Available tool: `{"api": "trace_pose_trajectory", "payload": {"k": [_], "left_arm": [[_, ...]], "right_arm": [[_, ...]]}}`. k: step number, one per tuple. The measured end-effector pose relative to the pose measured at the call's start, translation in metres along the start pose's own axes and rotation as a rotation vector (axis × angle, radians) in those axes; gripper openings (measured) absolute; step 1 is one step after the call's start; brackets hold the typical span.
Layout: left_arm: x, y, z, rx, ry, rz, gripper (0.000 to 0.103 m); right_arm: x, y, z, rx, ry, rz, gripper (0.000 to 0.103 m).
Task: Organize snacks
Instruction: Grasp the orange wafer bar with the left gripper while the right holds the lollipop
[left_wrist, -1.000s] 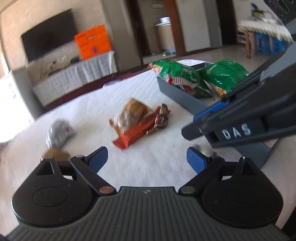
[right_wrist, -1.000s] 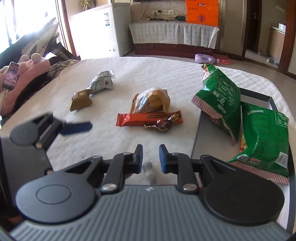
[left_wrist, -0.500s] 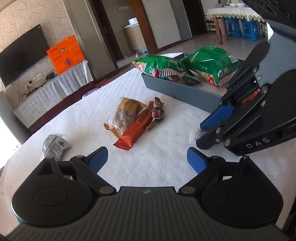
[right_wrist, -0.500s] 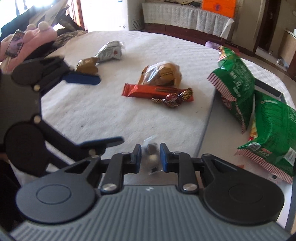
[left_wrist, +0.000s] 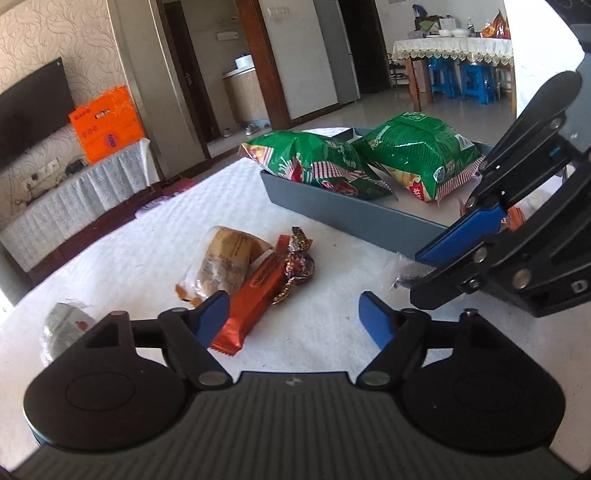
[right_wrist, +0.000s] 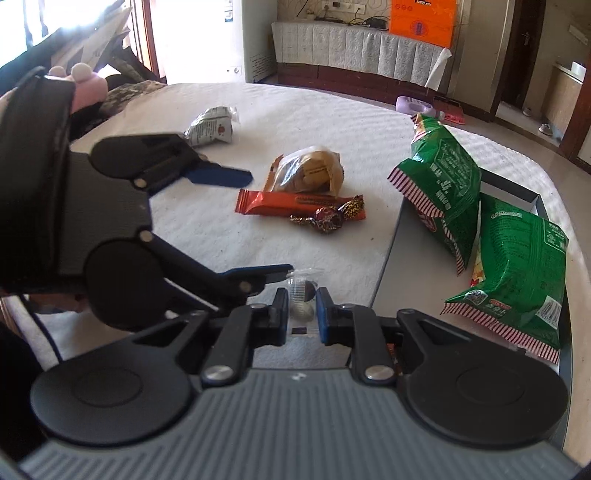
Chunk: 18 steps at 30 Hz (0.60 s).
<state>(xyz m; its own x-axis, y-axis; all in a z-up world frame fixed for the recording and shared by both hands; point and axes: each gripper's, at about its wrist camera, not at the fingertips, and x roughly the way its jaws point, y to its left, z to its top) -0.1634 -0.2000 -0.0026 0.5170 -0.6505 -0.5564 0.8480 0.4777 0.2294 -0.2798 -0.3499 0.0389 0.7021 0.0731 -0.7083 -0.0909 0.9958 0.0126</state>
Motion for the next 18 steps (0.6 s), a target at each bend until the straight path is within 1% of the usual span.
{"api": "trace_pose_trajectory", "payload": {"k": [1, 3, 6, 8, 9, 11, 14, 16, 17, 18], "left_arm": [[0.005, 0.001, 0.001, 0.006, 0.011, -0.014, 0.070], [0.011, 0.006, 0.004, 0.006, -0.002, -0.029, 0.067], [0.018, 0.019, 0.008, -0.026, -0.018, -0.049, 0.067], [0.024, 0.023, 0.008, -0.021, -0.001, -0.052, 0.067], [0.028, 0.026, 0.008, -0.024, 0.017, -0.067, 0.067], [0.032, 0.031, 0.010, -0.031, 0.022, -0.098, 0.067], [0.038, 0.041, 0.012, -0.056, 0.034, -0.125, 0.070], [0.040, 0.045, 0.011, -0.068, 0.040, -0.126, 0.072], [0.041, 0.047, 0.011, -0.080, 0.045, -0.137, 0.072], [0.041, 0.047, 0.011, -0.091, 0.050, -0.152, 0.066]], "right_arm": [[-0.001, -0.001, 0.000, 0.007, -0.003, 0.002, 0.019], [-0.002, -0.005, 0.000, 0.014, -0.006, 0.004, 0.019], [-0.004, -0.009, 0.000, 0.024, -0.006, 0.012, 0.019], [-0.005, -0.011, 0.000, 0.029, -0.008, 0.019, 0.019], [-0.005, -0.012, 0.001, 0.030, -0.010, 0.024, 0.019], [-0.005, -0.012, 0.001, 0.034, -0.014, 0.032, 0.019], [-0.006, -0.010, 0.002, 0.031, -0.016, 0.041, 0.019], [-0.005, -0.009, 0.002, 0.030, -0.015, 0.044, 0.019], [-0.006, -0.008, 0.001, 0.029, -0.016, 0.044, 0.019], [-0.006, -0.009, 0.001, 0.030, -0.015, 0.043, 0.019]]}}
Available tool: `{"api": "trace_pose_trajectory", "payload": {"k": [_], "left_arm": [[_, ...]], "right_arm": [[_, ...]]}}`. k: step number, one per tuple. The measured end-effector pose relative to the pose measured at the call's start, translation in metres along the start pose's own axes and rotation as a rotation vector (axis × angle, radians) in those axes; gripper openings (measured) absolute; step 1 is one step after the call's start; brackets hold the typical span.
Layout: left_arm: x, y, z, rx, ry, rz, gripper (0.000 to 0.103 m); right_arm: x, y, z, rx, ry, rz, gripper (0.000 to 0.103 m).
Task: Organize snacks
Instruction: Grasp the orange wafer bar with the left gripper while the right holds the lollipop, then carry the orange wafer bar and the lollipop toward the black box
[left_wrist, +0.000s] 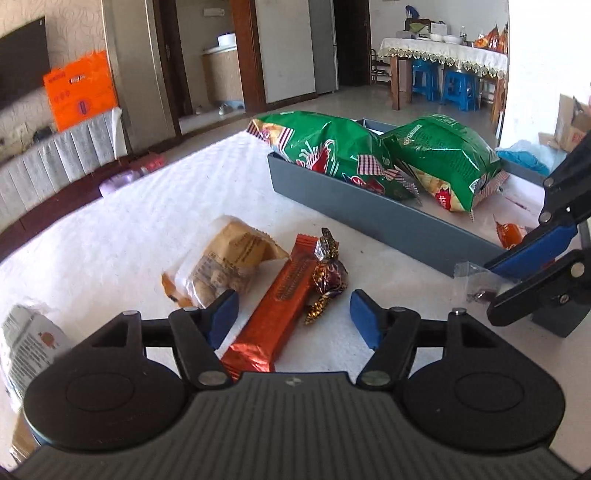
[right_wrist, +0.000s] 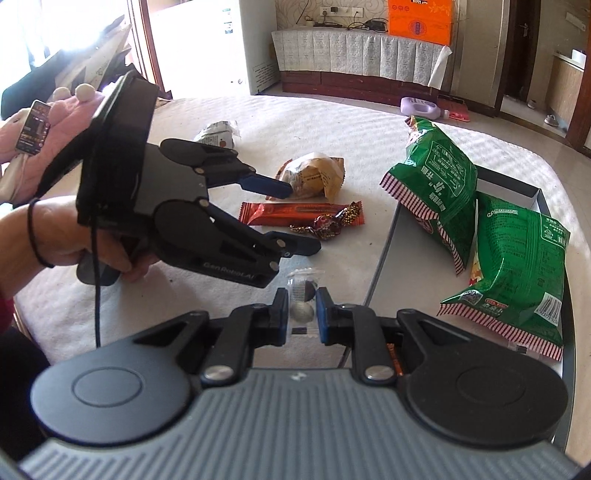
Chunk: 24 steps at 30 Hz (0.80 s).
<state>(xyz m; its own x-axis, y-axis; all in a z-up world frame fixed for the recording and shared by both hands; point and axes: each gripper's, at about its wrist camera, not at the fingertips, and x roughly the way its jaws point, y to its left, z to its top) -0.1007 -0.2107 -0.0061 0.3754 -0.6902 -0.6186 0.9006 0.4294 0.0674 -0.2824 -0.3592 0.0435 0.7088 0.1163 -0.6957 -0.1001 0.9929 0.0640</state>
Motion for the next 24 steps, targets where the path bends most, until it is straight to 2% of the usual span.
{"api": "trace_pose_trajectory", "payload": {"k": [1, 4, 7, 9, 19, 23, 24], "left_arm": [[-0.001, 0.001, 0.000, -0.012, 0.004, -0.023, 0.057], [-0.008, 0.001, -0.004, -0.036, 0.011, -0.059, 0.039], [-0.016, -0.002, -0.008, -0.043, 0.024, -0.072, 0.027], [-0.024, -0.005, -0.012, -0.041, 0.034, -0.059, 0.024], [-0.078, -0.025, -0.044, -0.133, 0.098, 0.086, 0.024], [-0.075, -0.042, -0.043, -0.130, 0.082, 0.171, 0.024], [-0.073, -0.045, -0.042, -0.131, 0.075, 0.187, 0.027]], "right_arm": [[0.000, -0.001, 0.000, 0.003, -0.001, -0.001, 0.019], [-0.003, -0.003, 0.001, 0.015, -0.009, -0.001, 0.019], [-0.006, -0.003, 0.001, 0.019, -0.019, 0.004, 0.019], [-0.007, -0.003, 0.000, 0.022, -0.022, 0.006, 0.019], [0.001, 0.010, -0.004, -0.002, 0.011, 0.035, 0.019], [0.009, 0.014, -0.008, -0.006, 0.045, 0.023, 0.019], [0.011, 0.015, -0.010, -0.008, 0.056, 0.018, 0.019]]}}
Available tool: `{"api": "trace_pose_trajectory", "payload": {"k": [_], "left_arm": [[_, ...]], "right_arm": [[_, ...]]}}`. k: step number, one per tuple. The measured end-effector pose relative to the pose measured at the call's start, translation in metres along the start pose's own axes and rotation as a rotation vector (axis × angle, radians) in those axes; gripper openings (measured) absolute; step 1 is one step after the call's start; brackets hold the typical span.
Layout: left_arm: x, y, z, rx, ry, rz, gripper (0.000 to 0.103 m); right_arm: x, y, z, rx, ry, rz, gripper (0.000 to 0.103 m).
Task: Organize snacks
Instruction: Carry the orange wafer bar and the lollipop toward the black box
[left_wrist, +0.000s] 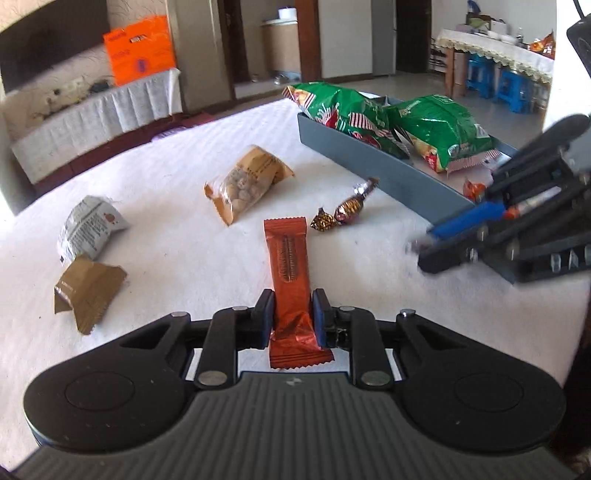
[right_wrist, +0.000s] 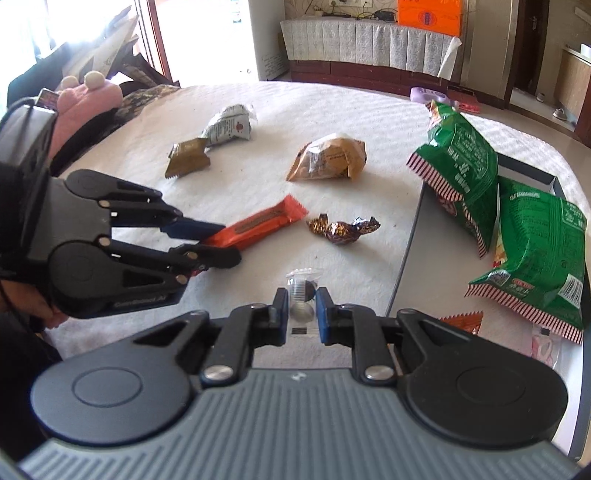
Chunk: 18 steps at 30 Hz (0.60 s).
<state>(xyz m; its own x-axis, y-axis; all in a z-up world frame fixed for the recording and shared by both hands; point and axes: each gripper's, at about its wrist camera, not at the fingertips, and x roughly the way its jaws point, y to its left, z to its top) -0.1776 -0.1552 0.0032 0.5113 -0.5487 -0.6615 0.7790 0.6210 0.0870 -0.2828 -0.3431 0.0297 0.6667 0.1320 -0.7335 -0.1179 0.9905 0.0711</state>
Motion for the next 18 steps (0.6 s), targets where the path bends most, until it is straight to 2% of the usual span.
{"api": "trace_pose_trajectory", "payload": {"k": [2, 4, 6, 9, 12, 14, 15, 16, 18], "left_arm": [[0.005, -0.001, 0.002, -0.026, -0.011, 0.026, 0.037], [0.011, 0.000, 0.006, -0.053, -0.015, 0.063, 0.064], [0.017, 0.003, 0.008, -0.108, -0.005, 0.106, 0.081], [0.022, 0.010, 0.011, -0.173, 0.010, 0.096, 0.083], [0.023, 0.003, 0.013, -0.138, 0.001, 0.120, 0.084], [0.023, -0.001, 0.014, -0.106, -0.013, 0.102, 0.072], [0.023, -0.001, 0.015, -0.115, -0.017, 0.060, 0.049], [0.022, -0.002, 0.016, -0.126, -0.018, 0.035, 0.032], [0.021, -0.011, 0.017, -0.081, -0.024, 0.054, 0.025]], "right_arm": [[0.005, 0.003, -0.003, -0.012, 0.022, -0.014, 0.019], [0.009, 0.007, -0.005, -0.030, 0.033, -0.031, 0.018], [0.012, 0.010, -0.005, -0.038, 0.034, -0.038, 0.018], [0.015, 0.014, -0.005, -0.049, 0.031, -0.049, 0.018], [0.015, 0.014, -0.005, -0.052, 0.029, -0.055, 0.019], [0.014, 0.015, -0.006, -0.050, 0.028, -0.057, 0.019], [0.012, 0.014, -0.006, -0.047, 0.026, -0.059, 0.019], [0.011, 0.014, -0.007, -0.044, 0.023, -0.062, 0.019], [0.007, 0.014, -0.007, -0.040, 0.010, -0.062, 0.019]]}}
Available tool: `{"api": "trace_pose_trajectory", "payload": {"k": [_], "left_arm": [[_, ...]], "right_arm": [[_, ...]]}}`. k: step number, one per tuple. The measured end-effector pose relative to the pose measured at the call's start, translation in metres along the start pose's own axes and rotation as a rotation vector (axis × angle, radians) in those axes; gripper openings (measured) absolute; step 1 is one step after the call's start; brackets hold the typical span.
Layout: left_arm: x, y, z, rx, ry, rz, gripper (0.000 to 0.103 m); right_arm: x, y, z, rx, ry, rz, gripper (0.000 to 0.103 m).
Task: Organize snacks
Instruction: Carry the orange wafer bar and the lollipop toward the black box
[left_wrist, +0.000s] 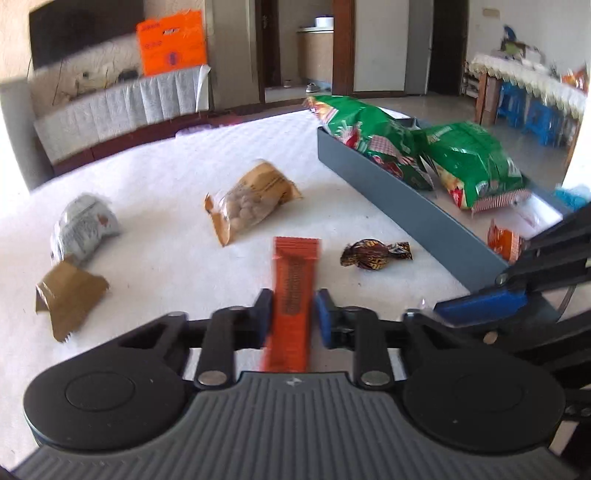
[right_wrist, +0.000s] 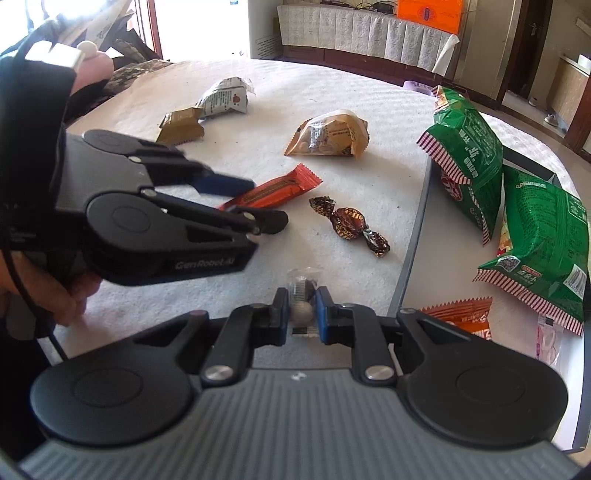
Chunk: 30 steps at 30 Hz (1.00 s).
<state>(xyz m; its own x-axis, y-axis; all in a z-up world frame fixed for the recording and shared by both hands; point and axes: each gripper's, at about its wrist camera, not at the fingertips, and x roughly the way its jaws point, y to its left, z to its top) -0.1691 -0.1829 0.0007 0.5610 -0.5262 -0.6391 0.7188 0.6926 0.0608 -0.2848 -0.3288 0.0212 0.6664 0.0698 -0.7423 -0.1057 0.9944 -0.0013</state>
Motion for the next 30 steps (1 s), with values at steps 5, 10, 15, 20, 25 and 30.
{"api": "trace_pose_trajectory", "payload": {"k": [5, 10, 15, 20, 25, 30], "left_arm": [[-0.004, -0.007, 0.000, 0.021, -0.007, 0.024, 0.025], [-0.011, -0.006, 0.002, 0.026, -0.024, 0.047, 0.025], [-0.015, -0.008, 0.005, 0.032, -0.028, 0.065, 0.025], [-0.021, -0.007, 0.008, 0.030, -0.039, 0.088, 0.025], [-0.028, -0.005, 0.012, 0.020, -0.054, 0.106, 0.025], [-0.029, -0.007, 0.013, 0.020, -0.042, 0.115, 0.025]], "right_arm": [[-0.012, -0.002, 0.001, 0.016, -0.043, 0.002, 0.019], [-0.020, -0.002, 0.003, 0.025, -0.075, 0.010, 0.019], [-0.026, -0.001, 0.004, 0.028, -0.096, 0.015, 0.019], [-0.035, -0.002, 0.004, 0.044, -0.137, 0.019, 0.019], [-0.046, -0.001, 0.004, 0.052, -0.174, 0.028, 0.019], [-0.048, 0.001, 0.003, 0.046, -0.176, 0.037, 0.019]]}}
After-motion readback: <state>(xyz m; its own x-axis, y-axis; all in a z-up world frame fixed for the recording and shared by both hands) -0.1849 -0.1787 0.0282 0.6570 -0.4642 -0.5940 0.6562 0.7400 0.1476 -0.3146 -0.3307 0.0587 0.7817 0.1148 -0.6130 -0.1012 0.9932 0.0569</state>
